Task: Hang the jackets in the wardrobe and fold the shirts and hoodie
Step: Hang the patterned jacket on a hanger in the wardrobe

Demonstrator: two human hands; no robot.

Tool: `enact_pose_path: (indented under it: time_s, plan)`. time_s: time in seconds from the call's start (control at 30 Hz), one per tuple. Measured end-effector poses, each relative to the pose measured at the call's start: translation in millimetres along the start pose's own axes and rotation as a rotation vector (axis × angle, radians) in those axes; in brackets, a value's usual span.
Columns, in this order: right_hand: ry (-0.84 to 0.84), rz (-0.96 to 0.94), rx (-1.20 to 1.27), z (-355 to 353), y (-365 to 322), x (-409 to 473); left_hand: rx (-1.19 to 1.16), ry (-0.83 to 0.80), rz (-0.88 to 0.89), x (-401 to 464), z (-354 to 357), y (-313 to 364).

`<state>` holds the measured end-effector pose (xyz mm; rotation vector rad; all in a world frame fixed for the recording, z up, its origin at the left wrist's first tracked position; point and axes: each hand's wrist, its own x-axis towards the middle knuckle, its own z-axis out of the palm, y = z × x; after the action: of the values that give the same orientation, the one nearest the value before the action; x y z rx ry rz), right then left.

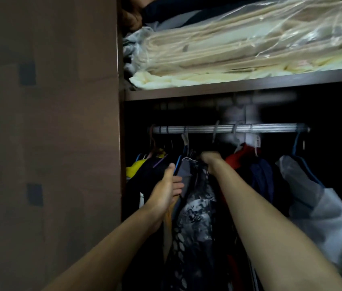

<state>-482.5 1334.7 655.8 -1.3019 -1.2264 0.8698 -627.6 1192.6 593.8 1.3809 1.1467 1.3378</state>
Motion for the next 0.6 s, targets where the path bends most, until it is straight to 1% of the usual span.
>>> enact_pose_path:
  time_s: [0.1, 0.17, 0.23, 0.33, 0.4, 0.47, 0.53, 0.6]
  plan:
    - [0.002, -0.04, -0.112, 13.0, 12.6, 9.3, 0.017, 0.019, 0.025, 8.6, 1.5, -3.4]
    - [0.043, -0.081, -0.155, 13.0, 20.0, 15.1, 0.036, 0.039, 0.024, 8.8, 1.7, -5.7]
    - [0.065, -0.087, -0.064, -2.4, 29.3, 16.6, 0.051, 0.038, 0.018, 5.5, -1.2, -8.5]
    - [0.032, -0.07, 0.04, -30.3, 30.5, -36.1, 0.042, 0.028, -0.018, -5.1, -8.3, -13.4]
    - [-0.076, -0.047, 0.01, -42.6, 34.7, -68.2, 0.046, 0.024, -0.033, -12.6, -10.6, -16.2]
    - [-0.219, -0.031, -0.052, -45.6, 44.6, -105.5, 0.056, 0.026, -0.059, -24.2, -10.9, -18.7]
    - [-0.344, -0.047, -0.079, -39.5, 69.1, -140.2, 0.073, 0.012, -0.078, -43.0, -10.5, -23.3]
    - [-0.519, 0.005, -0.014, -31.7, 104.0, -180.7, 0.085, -0.02, -0.092, -64.7, -11.3, -30.0]
